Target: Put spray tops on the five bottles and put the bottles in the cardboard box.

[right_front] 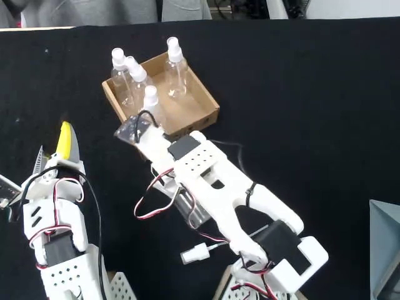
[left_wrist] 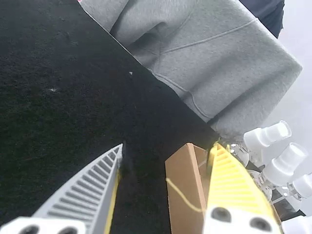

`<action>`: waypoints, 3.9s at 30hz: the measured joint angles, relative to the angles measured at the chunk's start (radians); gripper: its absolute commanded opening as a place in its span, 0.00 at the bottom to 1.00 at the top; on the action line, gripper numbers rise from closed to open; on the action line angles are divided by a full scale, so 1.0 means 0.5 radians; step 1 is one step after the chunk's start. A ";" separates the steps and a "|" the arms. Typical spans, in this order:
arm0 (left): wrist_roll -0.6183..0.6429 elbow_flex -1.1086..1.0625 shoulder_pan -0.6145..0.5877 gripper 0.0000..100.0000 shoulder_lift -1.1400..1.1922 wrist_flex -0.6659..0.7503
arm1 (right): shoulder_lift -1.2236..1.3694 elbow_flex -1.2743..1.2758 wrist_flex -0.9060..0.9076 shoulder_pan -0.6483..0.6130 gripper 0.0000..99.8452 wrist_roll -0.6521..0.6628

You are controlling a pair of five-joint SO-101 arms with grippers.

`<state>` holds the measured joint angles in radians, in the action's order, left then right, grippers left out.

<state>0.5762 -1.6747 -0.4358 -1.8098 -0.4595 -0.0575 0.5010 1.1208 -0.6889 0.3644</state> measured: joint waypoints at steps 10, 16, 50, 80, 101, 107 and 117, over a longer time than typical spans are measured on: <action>0.000 0.000 0.000 0.26 0.000 0.000 | 0.000 0.000 0.000 -0.018 0.08 0.341; 0.000 0.000 0.000 0.26 0.000 0.000 | 0.000 0.015 0.000 -0.144 0.16 0.347; 0.000 0.000 0.000 0.26 0.000 0.000 | 0.058 0.046 0.049 -0.153 0.29 -0.077; 0.000 0.000 0.000 0.26 0.000 0.000 | 0.258 0.000 -0.074 -0.153 0.22 -0.252; 0.000 0.000 0.000 0.26 0.000 0.000 | 0.258 0.000 -0.074 -0.153 0.10 -0.252; 0.000 0.000 0.000 0.26 0.000 0.000 | -0.043 0.055 -0.055 -0.089 0.10 -0.252; -0.003 -0.003 0.000 0.26 0.000 0.000 | -0.476 0.230 -0.052 0.061 0.10 -0.252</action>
<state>0.5746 -1.6763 -0.4358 -1.8098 -0.4595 -0.2954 0.6160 1.0948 -0.6582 0.2386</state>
